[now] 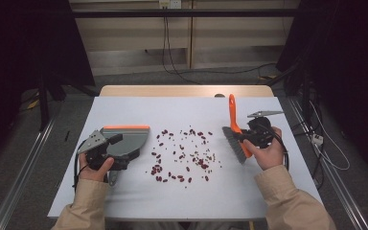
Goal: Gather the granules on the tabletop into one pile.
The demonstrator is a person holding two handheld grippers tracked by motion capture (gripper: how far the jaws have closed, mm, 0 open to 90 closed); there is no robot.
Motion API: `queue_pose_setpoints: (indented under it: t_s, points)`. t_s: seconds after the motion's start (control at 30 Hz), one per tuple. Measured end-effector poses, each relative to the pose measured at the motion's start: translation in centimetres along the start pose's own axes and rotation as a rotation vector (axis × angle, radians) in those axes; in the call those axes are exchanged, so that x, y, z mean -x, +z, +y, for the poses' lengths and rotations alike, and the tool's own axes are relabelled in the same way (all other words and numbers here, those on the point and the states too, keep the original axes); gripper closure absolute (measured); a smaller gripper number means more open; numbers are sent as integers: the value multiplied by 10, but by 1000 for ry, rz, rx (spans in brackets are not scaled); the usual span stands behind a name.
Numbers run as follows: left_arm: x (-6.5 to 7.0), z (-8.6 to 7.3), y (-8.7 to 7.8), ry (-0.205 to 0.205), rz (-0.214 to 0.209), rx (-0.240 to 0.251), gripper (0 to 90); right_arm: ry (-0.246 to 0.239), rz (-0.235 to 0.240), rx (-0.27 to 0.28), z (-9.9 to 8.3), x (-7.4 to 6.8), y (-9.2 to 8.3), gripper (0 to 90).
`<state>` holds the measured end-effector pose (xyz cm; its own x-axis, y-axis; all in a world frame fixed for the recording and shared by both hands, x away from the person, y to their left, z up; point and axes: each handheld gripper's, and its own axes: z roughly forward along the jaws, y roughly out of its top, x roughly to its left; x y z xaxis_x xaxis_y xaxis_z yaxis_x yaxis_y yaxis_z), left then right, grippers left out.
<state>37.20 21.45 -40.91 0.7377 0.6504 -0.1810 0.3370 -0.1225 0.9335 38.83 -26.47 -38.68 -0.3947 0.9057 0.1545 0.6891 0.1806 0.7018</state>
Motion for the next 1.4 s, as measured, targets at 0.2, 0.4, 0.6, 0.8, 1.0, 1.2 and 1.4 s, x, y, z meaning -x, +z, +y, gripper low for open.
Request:
queue_pose_setpoints:
  t_s: [0.2,0.4,0.6,0.8,1.0,1.2,1.4]
  points:
    - [0,0,3,0,-4,-4,51,-8,-43,2,3,-1,15,713]
    - [-1,0,2,-1,-2,4,51,-19,-52,-1,6,-4,32,709]
    - [-1,-1,2,-3,0,-3,52,-56,-67,-11,6,-10,42,705]
    - [1,-1,5,0,-7,-7,52,-59,-62,-12,6,-12,41,680]
    - [1,-1,5,-3,-5,-8,52,-46,-33,8,5,-9,30,580]
    - [1,-1,4,0,-3,-8,52,-84,-54,-20,-1,-14,22,595]
    - [2,-1,4,1,-1,-12,52,-126,-99,-23,-5,-15,27,663]
